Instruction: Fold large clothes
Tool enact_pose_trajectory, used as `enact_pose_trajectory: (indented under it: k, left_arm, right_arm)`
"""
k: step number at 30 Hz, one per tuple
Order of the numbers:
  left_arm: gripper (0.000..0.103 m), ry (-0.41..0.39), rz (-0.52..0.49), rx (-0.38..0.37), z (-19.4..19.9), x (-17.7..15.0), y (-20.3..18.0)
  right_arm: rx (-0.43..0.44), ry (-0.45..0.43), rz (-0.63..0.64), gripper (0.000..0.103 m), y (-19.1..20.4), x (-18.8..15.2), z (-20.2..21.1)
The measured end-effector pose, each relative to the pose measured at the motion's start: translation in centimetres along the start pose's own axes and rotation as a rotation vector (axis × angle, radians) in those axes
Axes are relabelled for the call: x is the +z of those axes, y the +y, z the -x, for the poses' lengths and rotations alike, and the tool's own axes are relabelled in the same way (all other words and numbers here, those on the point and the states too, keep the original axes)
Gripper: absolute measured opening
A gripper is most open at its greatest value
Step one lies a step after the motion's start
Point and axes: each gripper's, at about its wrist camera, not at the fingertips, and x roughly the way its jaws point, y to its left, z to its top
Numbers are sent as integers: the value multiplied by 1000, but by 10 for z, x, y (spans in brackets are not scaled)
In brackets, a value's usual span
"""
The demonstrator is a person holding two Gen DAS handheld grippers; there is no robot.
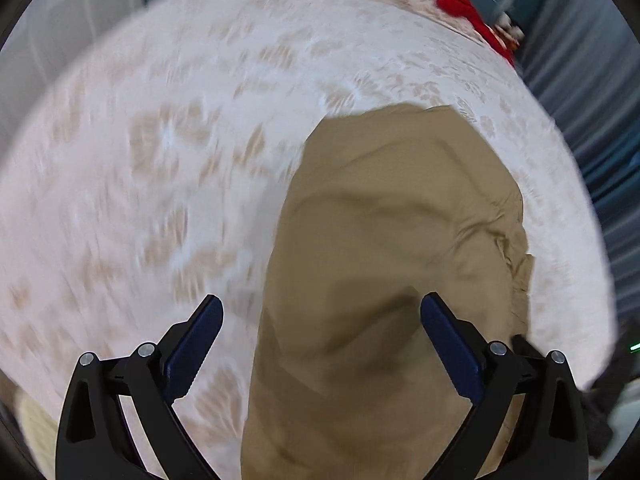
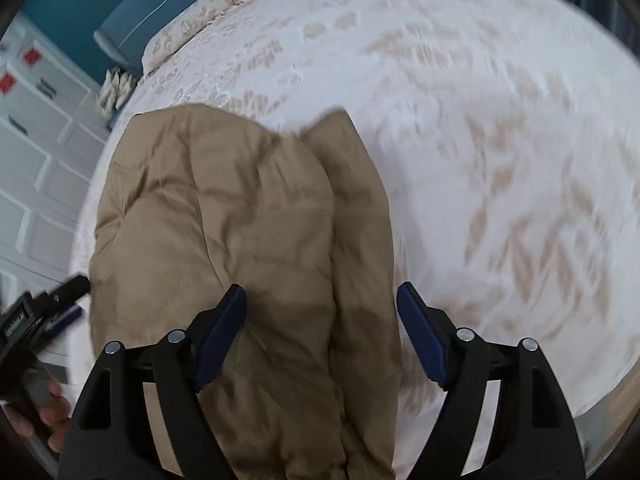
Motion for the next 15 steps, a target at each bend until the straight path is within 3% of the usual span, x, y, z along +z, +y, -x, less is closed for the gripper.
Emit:
enact_pose_trajectory:
  k: [9,15]
  left_arm:
    - [98,154,191,-388,-39,-34,52]
    - [98,108,177,-432,-53,-35,45]
  right_arm:
    - [262,91,-230,80,-27,-30,-29]
    - [370,78,-278,81,-26,-40,-45]
